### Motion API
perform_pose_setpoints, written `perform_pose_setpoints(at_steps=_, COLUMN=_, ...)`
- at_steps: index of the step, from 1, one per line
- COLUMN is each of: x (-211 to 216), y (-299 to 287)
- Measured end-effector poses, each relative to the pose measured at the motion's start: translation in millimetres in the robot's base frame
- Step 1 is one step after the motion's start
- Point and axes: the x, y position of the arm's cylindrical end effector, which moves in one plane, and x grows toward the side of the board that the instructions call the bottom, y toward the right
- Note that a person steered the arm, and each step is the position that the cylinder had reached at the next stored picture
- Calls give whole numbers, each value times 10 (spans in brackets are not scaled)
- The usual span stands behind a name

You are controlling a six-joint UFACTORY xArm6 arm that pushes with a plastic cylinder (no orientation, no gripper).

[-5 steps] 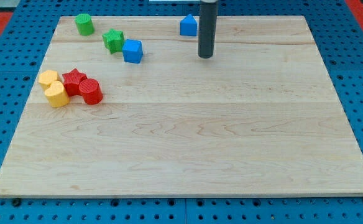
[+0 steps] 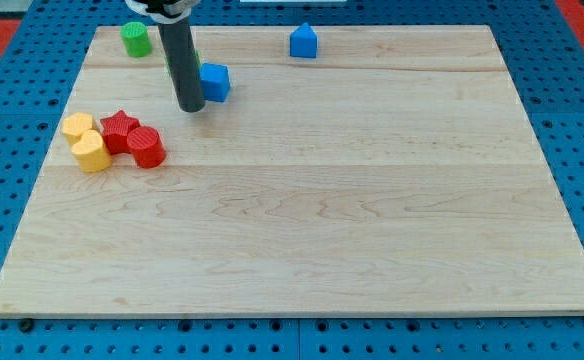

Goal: Move the blue cube bottom diagonally to the blue triangle

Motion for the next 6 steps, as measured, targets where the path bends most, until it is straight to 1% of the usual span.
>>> perform_pose_setpoints(at_steps=1, x=-158, y=0)
perform_pose_setpoints(at_steps=2, x=-431, y=0)
perform_pose_setpoints(at_steps=4, x=-449, y=34)
perform_pose_setpoints(at_steps=6, x=-524, y=382)
